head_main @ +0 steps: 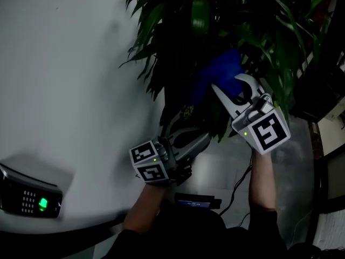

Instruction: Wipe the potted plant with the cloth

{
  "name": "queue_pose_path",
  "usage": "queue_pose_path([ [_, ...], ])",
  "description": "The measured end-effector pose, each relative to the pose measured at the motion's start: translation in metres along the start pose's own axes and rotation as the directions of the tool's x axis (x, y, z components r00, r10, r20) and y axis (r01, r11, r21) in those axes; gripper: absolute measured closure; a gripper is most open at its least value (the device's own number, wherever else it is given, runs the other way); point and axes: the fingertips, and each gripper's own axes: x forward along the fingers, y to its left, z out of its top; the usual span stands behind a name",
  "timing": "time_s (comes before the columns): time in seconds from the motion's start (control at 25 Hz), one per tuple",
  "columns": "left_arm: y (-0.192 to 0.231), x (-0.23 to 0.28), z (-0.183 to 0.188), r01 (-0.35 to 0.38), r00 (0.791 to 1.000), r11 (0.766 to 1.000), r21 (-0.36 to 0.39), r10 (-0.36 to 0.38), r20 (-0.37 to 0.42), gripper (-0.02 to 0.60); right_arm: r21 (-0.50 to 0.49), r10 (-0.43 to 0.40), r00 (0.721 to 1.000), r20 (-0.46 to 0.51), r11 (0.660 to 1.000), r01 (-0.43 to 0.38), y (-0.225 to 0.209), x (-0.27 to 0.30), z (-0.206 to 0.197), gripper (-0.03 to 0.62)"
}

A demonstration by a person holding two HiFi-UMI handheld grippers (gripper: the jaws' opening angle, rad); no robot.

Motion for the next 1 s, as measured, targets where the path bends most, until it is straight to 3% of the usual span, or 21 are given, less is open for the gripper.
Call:
queue_pose_path([
  [0.12, 0.0, -0.001, 0.0, 0.001, 1.0, 1.0, -0.009, -0.001, 0.013, 0.581, 0.064, -0.153, 0.983, 0.097, 0.987, 0.147, -0.044, 0.01, 0.009, 0.514],
  [0.2, 0.0, -0.002, 0.001, 0.002, 1.0, 1.0, -0.02, -0.002, 0.026, 0.581, 0.099, -0.173, 0.978, 0.119, 0.982, 0.162, -0.055, 0.012, 0.011, 0.514],
  [0.56, -0.001, -0.002, 0.0, 0.024, 0.998, 0.998, -0.065, -0.02, 0.058, 0.581, 0.255, 0.005, 0.993, 0.12, 0.966, -0.035, -0.016, -0.007, -0.017, 0.514],
  [0.84, 0.002, -0.003, -0.002, 0.02, 0.997, 0.997, -0.08, -0.014, 0.075, 0.581, 0.208, 0.137, 0.988, 0.063, 0.967, -0.148, 0.031, -0.015, -0.025, 0.514],
  [1.0, 0.005, -0.005, -0.007, 0.004, 0.998, 0.997, -0.081, 0.001, 0.063, 0.581, 0.222, 0.23, 0.972, 0.047, 0.946, -0.234, 0.054, -0.026, -0.022, 0.514],
])
